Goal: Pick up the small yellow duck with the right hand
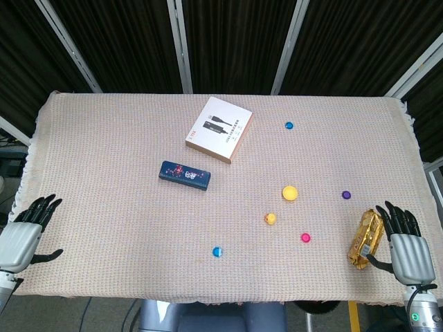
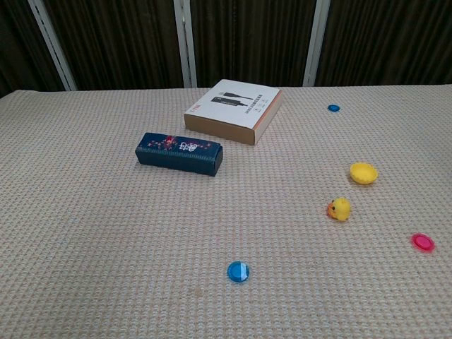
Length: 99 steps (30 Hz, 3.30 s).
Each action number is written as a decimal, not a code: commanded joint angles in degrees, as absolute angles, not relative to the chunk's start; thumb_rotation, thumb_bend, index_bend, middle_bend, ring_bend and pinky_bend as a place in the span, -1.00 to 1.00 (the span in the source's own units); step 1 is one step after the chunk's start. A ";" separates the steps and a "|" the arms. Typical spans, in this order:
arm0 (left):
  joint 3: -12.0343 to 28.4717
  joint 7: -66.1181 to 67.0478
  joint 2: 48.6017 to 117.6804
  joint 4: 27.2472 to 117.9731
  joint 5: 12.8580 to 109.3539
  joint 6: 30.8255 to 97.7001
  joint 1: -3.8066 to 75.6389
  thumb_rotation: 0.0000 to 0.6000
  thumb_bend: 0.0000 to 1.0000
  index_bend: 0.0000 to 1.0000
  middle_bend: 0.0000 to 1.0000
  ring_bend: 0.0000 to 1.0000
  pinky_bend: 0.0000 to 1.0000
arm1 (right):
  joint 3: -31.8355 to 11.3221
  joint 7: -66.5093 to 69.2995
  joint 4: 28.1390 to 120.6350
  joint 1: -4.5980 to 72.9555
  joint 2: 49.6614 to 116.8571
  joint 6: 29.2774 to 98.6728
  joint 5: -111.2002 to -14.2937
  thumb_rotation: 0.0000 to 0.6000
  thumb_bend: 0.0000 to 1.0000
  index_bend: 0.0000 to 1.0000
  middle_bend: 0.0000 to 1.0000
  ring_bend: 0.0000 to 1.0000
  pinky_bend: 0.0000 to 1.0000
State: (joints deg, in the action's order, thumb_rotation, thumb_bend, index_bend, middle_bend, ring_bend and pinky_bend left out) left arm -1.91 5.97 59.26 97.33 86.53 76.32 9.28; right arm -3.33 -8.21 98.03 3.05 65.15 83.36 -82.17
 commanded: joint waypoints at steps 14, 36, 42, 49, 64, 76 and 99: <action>-2.00 6.72 59.30 97.23 86.94 76.27 9.39 1.00 -1.00 -1.00 -1.00 -1.00 -0.57 | -3.46 -8.07 97.96 2.84 65.15 83.99 -82.37 1.00 -1.00 -0.87 -1.00 -1.00 -1.00; -1.93 5.08 59.37 96.71 87.66 77.49 8.97 1.00 -1.00 -1.00 -1.00 -1.00 -0.57 | -3.77 -9.25 98.46 2.82 65.56 84.36 -82.08 1.00 -1.00 -0.86 -1.00 -1.00 -1.00; -1.76 3.61 59.68 96.26 88.06 78.72 8.49 1.00 -1.00 -1.00 -1.00 -1.00 -0.57 | -4.49 -8.04 99.99 3.22 65.21 84.08 -81.65 1.00 -1.00 -0.77 -1.00 -1.00 -1.00; -1.87 3.00 59.84 95.74 88.33 78.96 8.31 1.00 -1.00 -1.00 -1.00 -1.00 -0.56 | -5.62 -13.35 101.21 4.05 65.75 87.31 -85.50 1.00 -1.00 -0.74 -1.00 -1.00 -1.00; -1.97 2.63 59.89 95.62 88.86 78.73 8.48 1.00 -1.00 -1.00 -1.00 -1.00 -0.56 | -8.51 -29.18 105.01 12.67 74.10 76.50 -78.70 1.00 -1.00 -0.71 -1.00 -1.00 -1.00; -1.99 2.19 59.91 95.56 88.91 78.59 8.52 1.00 -1.00 -1.00 -1.00 -1.00 -0.56 | -10.47 -36.61 101.29 17.99 84.75 72.21 -69.59 1.00 -1.00 -0.65 -1.00 -1.00 -1.00; -2.08 1.64 59.85 95.76 89.05 78.12 8.75 1.00 -1.00 -1.00 -1.00 -1.00 -0.56 | -10.90 -35.90 86.69 23.26 101.36 71.70 -66.09 1.00 -1.00 -0.42 -1.00 -1.00 -1.00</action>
State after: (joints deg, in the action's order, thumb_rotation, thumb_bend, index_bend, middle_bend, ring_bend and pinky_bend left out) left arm -2.08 1.64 59.85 95.76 89.05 78.12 8.75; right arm -10.80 -36.24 87.13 23.03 100.96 71.66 -66.03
